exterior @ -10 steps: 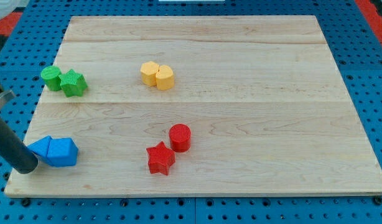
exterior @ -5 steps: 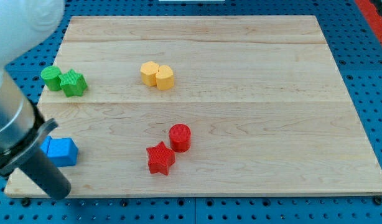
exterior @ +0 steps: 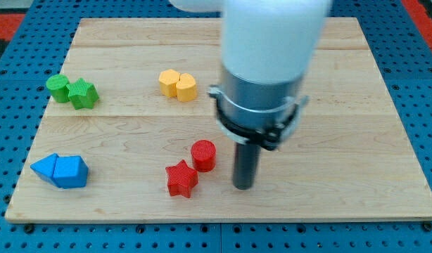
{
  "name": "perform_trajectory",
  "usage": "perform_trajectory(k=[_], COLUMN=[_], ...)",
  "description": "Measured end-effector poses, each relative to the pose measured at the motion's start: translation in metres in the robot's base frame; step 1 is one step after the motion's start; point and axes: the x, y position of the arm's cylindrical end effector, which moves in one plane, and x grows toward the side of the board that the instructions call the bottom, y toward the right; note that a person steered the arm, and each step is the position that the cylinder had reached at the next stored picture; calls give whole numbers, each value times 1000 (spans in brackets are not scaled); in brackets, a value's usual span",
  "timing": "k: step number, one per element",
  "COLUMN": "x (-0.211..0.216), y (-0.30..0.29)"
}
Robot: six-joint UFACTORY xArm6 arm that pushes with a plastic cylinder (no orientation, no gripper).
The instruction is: Push the red star diagonally below the green star
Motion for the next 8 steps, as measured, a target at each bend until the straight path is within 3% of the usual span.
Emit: perform_trajectory(k=[1, 2, 3, 4, 5, 6, 7, 8], x=[36, -12, -9, 3, 28, -6, 11, 10], y=[-3, -50, -87, -45, -87, -133, -115, -50])
